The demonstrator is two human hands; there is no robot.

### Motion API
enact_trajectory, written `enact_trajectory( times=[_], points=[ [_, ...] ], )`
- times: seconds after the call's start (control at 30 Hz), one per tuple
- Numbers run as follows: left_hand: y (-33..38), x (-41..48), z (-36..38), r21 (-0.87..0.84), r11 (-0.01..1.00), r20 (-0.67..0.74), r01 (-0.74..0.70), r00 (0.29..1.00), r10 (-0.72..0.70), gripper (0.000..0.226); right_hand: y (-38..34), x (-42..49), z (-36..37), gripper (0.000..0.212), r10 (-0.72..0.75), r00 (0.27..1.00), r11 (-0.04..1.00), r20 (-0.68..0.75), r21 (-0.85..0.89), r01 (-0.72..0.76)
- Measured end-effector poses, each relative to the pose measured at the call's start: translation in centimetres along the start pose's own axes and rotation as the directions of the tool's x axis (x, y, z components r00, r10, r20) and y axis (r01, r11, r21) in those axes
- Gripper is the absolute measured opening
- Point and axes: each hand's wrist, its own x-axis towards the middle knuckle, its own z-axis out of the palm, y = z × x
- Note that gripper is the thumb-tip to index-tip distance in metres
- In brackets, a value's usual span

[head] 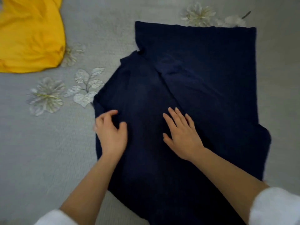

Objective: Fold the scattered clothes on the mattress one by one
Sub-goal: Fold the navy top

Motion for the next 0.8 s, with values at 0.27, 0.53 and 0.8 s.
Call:
enact_trajectory(
  times=[0.27,0.53,0.8],
  points=[
    [-3.6,10.5,-2.8,-0.306,0.823,0.164,0.479,0.878,-0.450,0.061,-2.4,6.6,0.7,0.070,0.048,0.999,0.998,0.007,-0.034,-0.048],
    [-4.6,11.3,-5.3,-0.607,0.747,-0.151,0.272,0.883,-0.444,0.018,-2.0,6.7,1.7,0.072,0.072,0.997,0.990,0.023,-0.125,-0.069],
    [-5.8,8.4,-7.6,-0.693,0.648,0.113,0.316,0.935,-0.335,0.013,-2.1,6.6,2.6,0.068,0.072,0.995,0.983,-0.075,-0.167,-0.083]
  ],
)
